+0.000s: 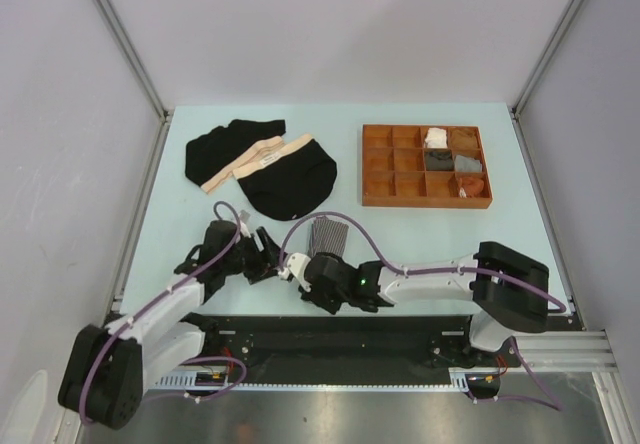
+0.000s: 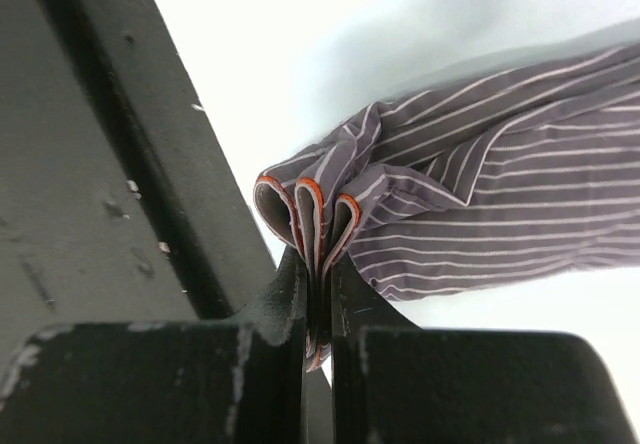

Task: Roll the underwear
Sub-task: Roll the underwear to the center of the board.

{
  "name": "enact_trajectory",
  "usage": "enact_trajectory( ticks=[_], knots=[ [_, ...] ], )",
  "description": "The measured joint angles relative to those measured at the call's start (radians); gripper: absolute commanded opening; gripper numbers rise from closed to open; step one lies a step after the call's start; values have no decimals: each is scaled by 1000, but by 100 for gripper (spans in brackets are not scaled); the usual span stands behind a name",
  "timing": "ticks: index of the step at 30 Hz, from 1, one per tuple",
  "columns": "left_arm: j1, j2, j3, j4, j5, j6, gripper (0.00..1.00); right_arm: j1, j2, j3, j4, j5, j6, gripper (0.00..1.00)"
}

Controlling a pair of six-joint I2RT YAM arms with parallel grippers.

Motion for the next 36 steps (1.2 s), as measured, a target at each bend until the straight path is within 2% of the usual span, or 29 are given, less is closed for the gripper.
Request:
enact_trajectory(
  ticks=[4, 9, 14, 23, 36],
  knots=[
    [0, -136, -98, 50, -78, 7, 68, -73, 17, 26, -5, -136, 8, 0],
    [-12, -249, -213, 111, -111, 8, 66, -159, 56, 56, -15, -281, 11, 0],
    [-81, -314, -241, 174, -146, 52, 65, -238, 110, 93, -31, -425, 13, 0],
    [-202, -283, -269, 315, -161, 135, 61, -345, 202, 145, -51, -620, 13, 0],
    [-283, -222, -271, 438, -126, 237, 57, -426, 290, 196, -80, -779, 15, 3]
  ],
)
